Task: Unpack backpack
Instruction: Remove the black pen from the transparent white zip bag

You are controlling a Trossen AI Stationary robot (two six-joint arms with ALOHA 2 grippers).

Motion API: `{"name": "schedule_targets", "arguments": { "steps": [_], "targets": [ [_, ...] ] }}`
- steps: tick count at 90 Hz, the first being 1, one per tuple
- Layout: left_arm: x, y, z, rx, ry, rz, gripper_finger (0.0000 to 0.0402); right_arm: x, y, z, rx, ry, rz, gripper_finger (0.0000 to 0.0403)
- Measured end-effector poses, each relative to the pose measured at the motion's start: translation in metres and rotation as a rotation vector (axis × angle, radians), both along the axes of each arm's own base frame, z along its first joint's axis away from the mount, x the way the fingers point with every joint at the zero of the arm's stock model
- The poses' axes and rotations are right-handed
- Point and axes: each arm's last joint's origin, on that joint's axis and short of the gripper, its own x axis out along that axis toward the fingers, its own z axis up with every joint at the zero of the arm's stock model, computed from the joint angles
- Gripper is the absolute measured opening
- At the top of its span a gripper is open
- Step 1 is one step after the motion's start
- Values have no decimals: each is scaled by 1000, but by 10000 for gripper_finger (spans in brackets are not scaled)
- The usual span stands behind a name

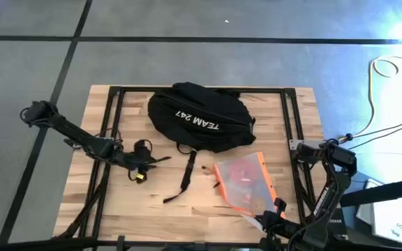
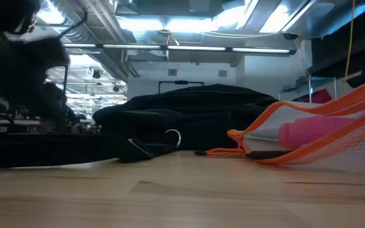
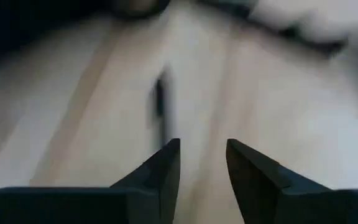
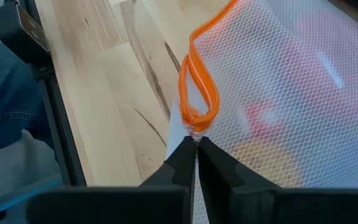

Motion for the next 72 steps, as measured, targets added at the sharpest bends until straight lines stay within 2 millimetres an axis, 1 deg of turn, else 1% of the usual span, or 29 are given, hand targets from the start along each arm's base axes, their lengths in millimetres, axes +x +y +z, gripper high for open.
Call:
{"name": "schedule_targets", "arguments": {
  "steps": [8,16,20,27,37,45,49,57,65,72],
  "targets": [
    [11,-8,19,-77,-209,-108,117,0,0,0,0,0,0,0],
    [19,-14,34,-118,-382,-161,117,0,0,0,1,0,0,0],
    [24,-15,38,-121,-399,-167,117,0,0,0,1,0,0,0],
    [38,-18,38,-93,-359,-131,117,2,-1,0,1,-1,-7,0],
    [68,-28,31,-37,-312,-41,118,5,-2,0,1,0,-15,0],
    [100,-43,27,36,-283,-83,118,6,-3,0,-1,1,-16,0],
    [117,-52,21,73,-262,-114,118,7,-3,0,-2,1,-15,0],
    [148,-70,3,163,-208,-134,118,7,-3,0,-2,1,-15,0],
    [173,-83,-8,228,-203,-46,118,7,-2,0,4,-2,-15,0],
    [191,-92,-15,226,-211,-16,118,8,-3,0,10,-5,-19,0]
  ]
}}
